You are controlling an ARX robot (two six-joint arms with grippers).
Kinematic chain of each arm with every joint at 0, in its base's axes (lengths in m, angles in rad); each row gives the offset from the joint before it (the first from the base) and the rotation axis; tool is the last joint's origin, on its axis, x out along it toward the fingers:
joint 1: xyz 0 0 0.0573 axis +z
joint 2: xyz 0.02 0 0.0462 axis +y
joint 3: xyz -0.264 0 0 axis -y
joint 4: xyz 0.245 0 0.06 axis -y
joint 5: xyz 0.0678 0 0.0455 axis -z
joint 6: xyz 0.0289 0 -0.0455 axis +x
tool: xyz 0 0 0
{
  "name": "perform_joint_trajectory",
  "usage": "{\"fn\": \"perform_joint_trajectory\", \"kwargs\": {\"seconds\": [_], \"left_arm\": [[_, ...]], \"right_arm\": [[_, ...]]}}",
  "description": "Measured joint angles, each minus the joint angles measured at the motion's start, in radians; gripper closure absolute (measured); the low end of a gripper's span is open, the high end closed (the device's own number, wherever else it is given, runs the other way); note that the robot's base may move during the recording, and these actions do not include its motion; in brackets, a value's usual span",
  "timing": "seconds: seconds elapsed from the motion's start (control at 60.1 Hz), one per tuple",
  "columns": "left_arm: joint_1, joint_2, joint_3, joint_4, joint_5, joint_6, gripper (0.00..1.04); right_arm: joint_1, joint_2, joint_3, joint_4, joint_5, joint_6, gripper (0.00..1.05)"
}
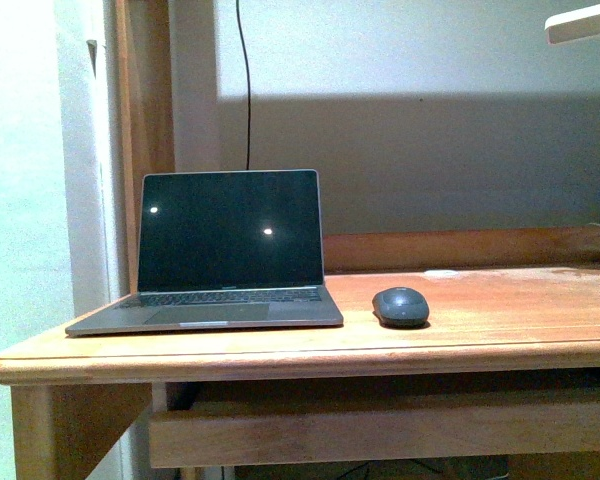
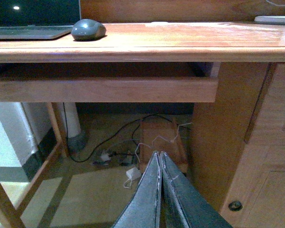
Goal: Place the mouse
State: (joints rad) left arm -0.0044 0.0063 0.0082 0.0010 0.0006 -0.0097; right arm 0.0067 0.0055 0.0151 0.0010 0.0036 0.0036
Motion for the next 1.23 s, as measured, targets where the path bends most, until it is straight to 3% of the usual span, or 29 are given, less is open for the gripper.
{"fn": "perform_joint_trajectory", "kwargs": {"seconds": [0.333,0.882,1.232], "left_arm": [[0.0,0.0,0.0,0.0,0.0,0.0,0.08],[0.0,0.0,0.0,0.0,0.0,0.0,0.08],[0.0,0.0,0.0,0.0,-0.001,0.0,0.08]], "right_arm": [[-0.003,0.0,0.0,0.0,-0.001,-0.001,1.02],[-0.003,0.0,0.0,0.0,-0.001,-0.001,0.06],[-0.003,0.0,0.0,0.0,-0.001,-0.001,0.07]]}}
